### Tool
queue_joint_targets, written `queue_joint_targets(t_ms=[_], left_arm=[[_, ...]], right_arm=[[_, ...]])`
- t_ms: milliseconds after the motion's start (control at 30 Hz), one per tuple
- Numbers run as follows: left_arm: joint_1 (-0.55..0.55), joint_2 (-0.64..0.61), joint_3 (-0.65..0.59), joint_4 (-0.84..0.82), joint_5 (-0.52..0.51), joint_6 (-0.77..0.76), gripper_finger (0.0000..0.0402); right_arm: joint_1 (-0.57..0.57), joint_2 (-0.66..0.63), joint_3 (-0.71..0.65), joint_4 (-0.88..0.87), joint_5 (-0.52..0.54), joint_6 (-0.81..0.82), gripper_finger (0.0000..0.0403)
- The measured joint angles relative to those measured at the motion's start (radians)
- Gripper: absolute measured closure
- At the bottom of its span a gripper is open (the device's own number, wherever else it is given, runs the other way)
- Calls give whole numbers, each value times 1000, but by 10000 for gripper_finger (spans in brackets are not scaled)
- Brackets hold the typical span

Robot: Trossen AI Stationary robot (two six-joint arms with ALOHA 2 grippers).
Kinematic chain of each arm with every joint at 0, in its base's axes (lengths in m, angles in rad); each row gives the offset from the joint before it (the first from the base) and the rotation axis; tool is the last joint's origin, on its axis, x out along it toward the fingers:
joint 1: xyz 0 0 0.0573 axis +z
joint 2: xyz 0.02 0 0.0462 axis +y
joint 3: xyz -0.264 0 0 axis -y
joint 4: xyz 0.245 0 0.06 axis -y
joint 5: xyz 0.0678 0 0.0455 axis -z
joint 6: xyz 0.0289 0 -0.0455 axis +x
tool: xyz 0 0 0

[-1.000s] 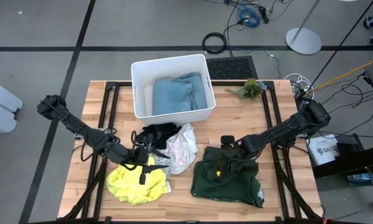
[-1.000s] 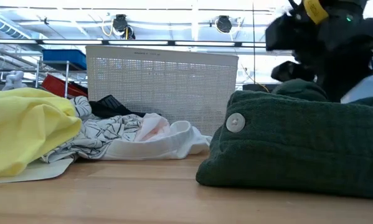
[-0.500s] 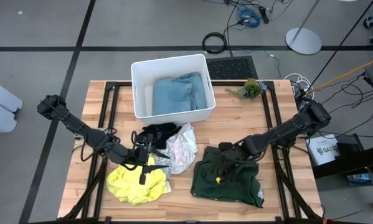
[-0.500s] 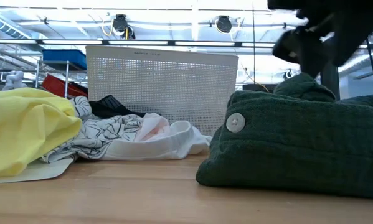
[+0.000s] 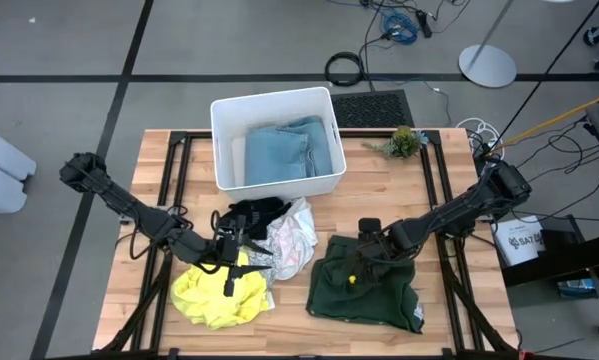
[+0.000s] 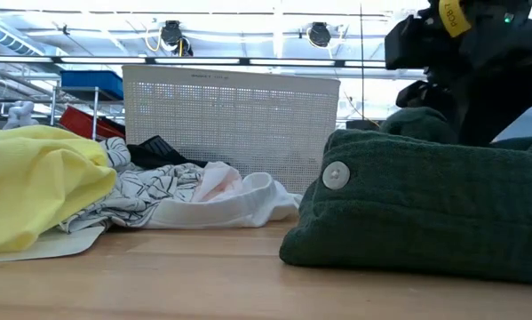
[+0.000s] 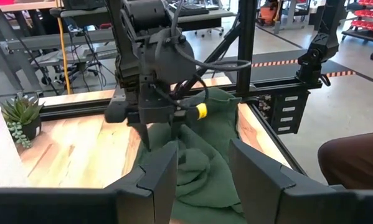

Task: Fold laundry
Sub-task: Fold the green polo shirt

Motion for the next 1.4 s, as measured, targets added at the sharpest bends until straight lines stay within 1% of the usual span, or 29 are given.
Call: queue_joint_targets(t_ms=[200,367,700,767,933,1067,1133,1200,1267,1400], left_arm=[[0,0,0,1,0,0,250],[1,0,0,0,0,0,250],[1,0,0,1,0,0,250],[1,0,0,0,0,0,250],[1,0,0,1,0,0,250],[0,0,0,3,0,0,250],[0,0,0,4,0,0,250],[0,0,0,4,0,-1,250],[0,0,0,7,0,-1,250],[0,0,0,10,0,-1,250]], right_arm=[[-13,0,-33,93,18,-35,195],[-47,0,-92,211,-35,-57,195],[-134,0,-230,376,-57,-73,195],[-147,0,-256,403,-62,-62,195],[-175,-6,-334,463,-136,7,195],[-169,-10,-371,476,-131,40,198],[-160,-10,-372,476,-115,44,212],[-146,-10,-378,486,-93,35,240],[-132,-6,-379,504,-90,23,281],[-119,-3,-383,534,-107,25,377]])
